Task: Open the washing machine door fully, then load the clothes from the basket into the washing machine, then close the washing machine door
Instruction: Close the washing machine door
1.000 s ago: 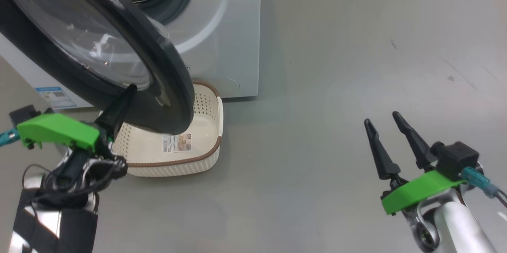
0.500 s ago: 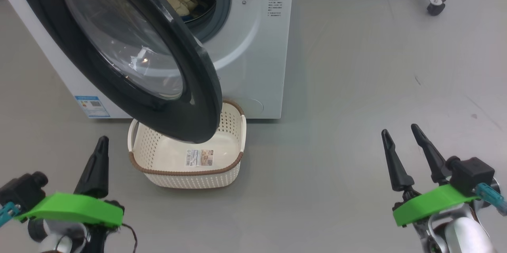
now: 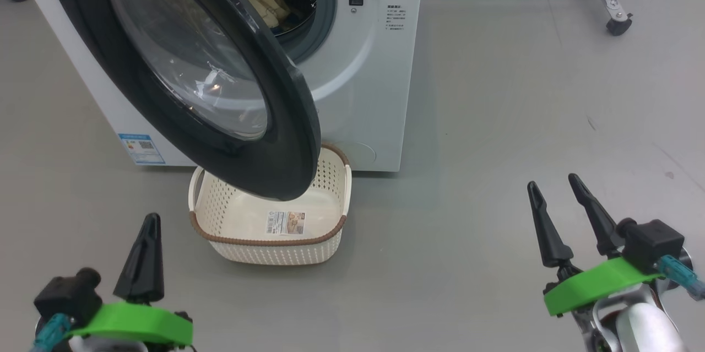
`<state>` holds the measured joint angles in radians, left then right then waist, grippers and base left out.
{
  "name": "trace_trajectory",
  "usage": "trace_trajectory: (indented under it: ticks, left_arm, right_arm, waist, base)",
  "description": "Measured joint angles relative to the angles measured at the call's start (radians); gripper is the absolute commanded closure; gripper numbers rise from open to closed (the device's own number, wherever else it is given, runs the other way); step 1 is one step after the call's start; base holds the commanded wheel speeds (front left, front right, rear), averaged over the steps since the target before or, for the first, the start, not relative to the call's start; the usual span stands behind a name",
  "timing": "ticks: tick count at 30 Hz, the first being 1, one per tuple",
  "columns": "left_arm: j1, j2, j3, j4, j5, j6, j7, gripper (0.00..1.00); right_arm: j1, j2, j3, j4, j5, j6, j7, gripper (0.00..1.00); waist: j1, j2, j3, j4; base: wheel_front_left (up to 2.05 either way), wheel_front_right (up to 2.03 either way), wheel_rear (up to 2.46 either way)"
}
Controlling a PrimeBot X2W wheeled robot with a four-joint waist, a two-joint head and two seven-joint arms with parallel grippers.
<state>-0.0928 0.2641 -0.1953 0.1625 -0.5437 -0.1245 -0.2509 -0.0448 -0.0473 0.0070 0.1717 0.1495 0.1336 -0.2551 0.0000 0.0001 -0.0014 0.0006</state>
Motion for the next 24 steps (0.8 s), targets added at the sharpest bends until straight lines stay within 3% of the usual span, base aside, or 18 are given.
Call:
trace_trajectory:
  ticks: [3,4,5,6,7,24]
  left_arm:
    - [0.032,-0.022,0.017,0.001,0.065,-0.006,0.000,1.00]
    - [0.039,-0.023,0.019,0.001,0.090,-0.006,0.000,0.86]
    - [0.040,-0.023,0.020,0.004,0.114,-0.006,0.000,0.52]
    - [0.040,-0.024,0.020,0.006,0.136,-0.006,0.000,0.04]
    - [0.040,-0.025,0.019,0.007,0.153,-0.006,0.000,0.00]
    - [0.054,-0.043,-0.002,0.062,0.202,-0.007,0.000,0.00]
  right_arm:
    - [0.000,0.000,0.002,0.003,-0.009,0.000,0.000,0.00]
    - [0.000,0.000,0.003,0.004,-0.010,0.000,0.000,0.00]
    - [0.000,0.000,0.005,0.006,-0.010,0.000,0.000,0.00]
    - [0.000,0.000,0.009,0.009,-0.010,0.000,0.000,0.00]
    - [0.000,0.000,0.013,0.011,-0.010,0.000,0.000,0.00]
    - [0.000,0.000,0.023,0.025,-0.019,0.000,0.000,0.00]
  waist:
    - [0.0000,0.0000,0.001,0.001]
    - [0.0000,0.0000,0.001,0.002]
    - [0.0000,0.0000,0.001,0.003]
    - [0.0000,0.0000,0.001,0.004]
    - [0.0000,0.0000,0.001,0.005]
    - [0.0000,0.0000,-0.012,0.013]
  base:
    - [0.00,0.00,0.00]
    - [0.00,0.00,0.00]
    - [0.00,0.00,0.00]
    - [0.00,0.00,0.00]
    - [0.00,0.00,0.00]
    - [0.00,0.00,0.00]
